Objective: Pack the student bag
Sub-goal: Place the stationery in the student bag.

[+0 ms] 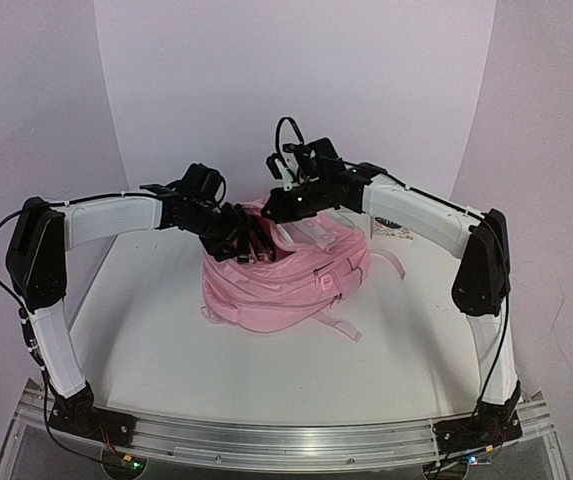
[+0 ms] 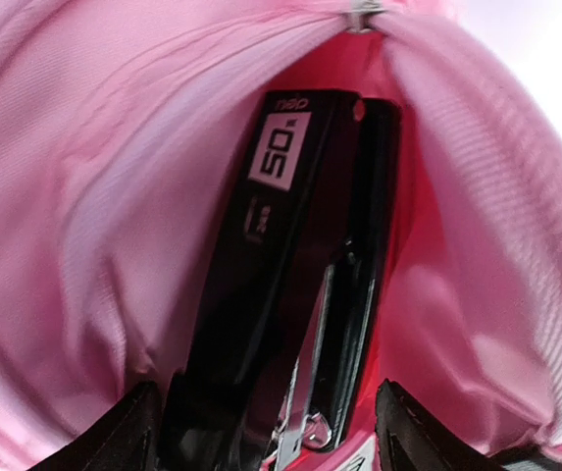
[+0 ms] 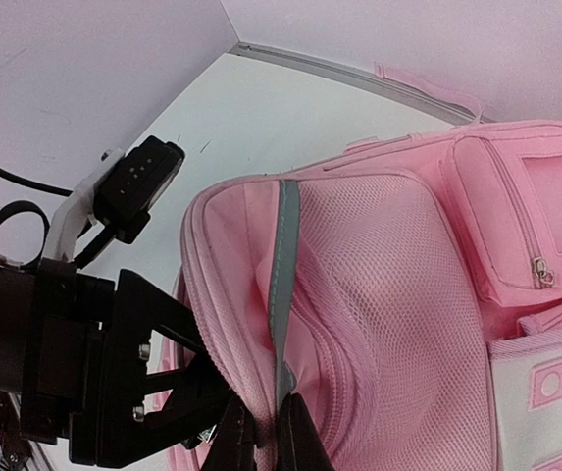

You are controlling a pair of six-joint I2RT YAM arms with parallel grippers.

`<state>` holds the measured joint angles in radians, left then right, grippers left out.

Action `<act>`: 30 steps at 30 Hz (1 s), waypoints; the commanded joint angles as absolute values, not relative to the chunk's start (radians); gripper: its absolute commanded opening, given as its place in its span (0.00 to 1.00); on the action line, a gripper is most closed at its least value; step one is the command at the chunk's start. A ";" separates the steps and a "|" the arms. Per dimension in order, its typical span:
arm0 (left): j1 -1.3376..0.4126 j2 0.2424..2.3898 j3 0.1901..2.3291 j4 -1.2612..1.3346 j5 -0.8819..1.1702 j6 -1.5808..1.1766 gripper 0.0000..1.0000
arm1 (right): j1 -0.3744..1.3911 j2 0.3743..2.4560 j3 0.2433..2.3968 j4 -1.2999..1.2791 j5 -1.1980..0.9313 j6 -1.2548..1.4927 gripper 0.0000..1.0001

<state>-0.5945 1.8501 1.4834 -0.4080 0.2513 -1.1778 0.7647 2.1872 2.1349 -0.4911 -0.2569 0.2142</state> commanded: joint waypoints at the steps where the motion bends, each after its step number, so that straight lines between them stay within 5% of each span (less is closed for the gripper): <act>1: -0.595 1.776 1.452 -0.585 0.226 -1.171 0.72 | 0.772 2.073 2.211 -0.331 -0.284 0.199 0.00; 20: -0.615 1.904 1.480 -0.194 0.359 -1.172 0.26 | 0.771 2.077 2.194 -0.344 -0.342 0.212 0.00; 27: -0.615 2.009 1.527 0.030 0.368 -1.197 0.27 | 0.773 2.070 2.173 -0.347 -0.361 0.220 0.00; 30: -0.616 2.010 1.507 0.095 0.391 -1.205 0.36 | 0.773 2.048 2.140 -0.352 -0.355 0.195 0.00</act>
<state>-0.6096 1.9840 1.4729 -0.1092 0.3723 -1.2028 0.7527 2.1872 2.1310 -0.4979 -0.2800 0.2139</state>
